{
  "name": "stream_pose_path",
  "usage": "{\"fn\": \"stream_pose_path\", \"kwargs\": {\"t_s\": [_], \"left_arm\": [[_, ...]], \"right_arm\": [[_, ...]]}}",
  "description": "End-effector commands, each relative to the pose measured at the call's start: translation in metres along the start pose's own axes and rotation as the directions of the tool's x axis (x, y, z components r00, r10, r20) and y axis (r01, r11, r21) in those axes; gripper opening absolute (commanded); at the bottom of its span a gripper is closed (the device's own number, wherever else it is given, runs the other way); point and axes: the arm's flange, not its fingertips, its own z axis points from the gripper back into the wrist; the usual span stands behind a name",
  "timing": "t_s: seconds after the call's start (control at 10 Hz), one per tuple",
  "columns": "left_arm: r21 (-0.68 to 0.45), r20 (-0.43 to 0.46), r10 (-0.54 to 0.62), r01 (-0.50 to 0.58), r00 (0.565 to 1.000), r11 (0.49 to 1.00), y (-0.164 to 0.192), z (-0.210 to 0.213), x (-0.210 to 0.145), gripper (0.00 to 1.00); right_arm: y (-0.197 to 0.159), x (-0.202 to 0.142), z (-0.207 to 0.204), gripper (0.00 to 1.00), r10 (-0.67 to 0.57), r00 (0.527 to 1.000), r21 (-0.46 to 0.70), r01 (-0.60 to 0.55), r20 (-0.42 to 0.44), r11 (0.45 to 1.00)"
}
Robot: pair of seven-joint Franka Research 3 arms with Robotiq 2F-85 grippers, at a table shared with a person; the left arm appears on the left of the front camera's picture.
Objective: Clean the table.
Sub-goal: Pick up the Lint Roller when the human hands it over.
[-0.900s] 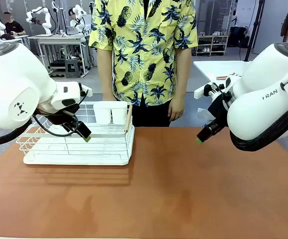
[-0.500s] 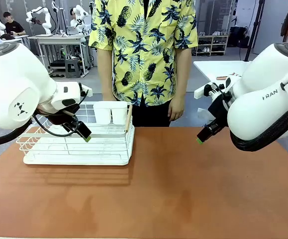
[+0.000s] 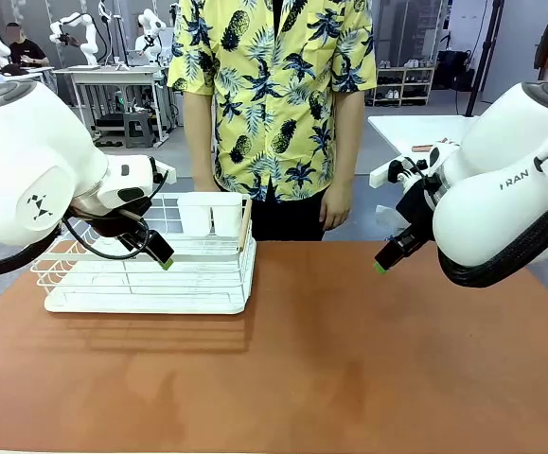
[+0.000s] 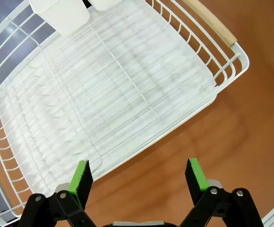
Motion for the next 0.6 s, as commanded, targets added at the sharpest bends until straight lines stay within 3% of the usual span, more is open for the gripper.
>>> {"fn": "stream_pose_path", "kwargs": {"t_s": [0.0, 0.1, 0.2, 0.3, 0.4, 0.5], "left_arm": [[0.000, 0.000, 0.001, -0.001, 1.000, 1.000, 0.000, 0.000, 0.000, 1.00], [0.000, 0.000, 0.000, 0.000, 1.000, 1.000, 0.000, 0.000, 0.000, 1.00], [-0.024, -0.019, -0.025, 0.024, 1.000, 0.999, 0.012, 0.021, 0.019, 1.00], [-0.125, -0.082, -0.013, 0.003, 0.997, 0.992, 0.025, 0.043, 0.033, 1.00], [-0.167, -0.099, 0.024, -0.040, 0.995, 0.985, 0.048, 0.070, 0.043, 1.00], [-0.370, -0.106, 0.041, -0.078, 0.994, 0.926, 0.070, 0.096, 0.040, 1.00]], "right_arm": [[0.001, 0.000, 0.000, 1.00, -0.001, 1.000, 0.001, 0.001, 0.000, 1.000], [0.000, 0.000, 0.000, 1.00, 0.000, 1.000, 0.000, 0.000, 0.000, 1.000], [-0.016, 0.017, 0.025, 1.00, -0.063, 0.998, 0.106, 0.059, 0.026, 0.993], [-0.033, 0.028, 0.045, 1.00, -0.128, 0.991, 0.190, 0.117, 0.047, 0.975], [-0.052, 0.036, 0.064, 1.00, -0.174, 0.985, 0.319, 0.158, 0.022, 0.935], [-0.072, 0.037, 0.080, 1.00, -0.226, 0.974, 0.374, 0.201, 0.025, 0.906]]}}
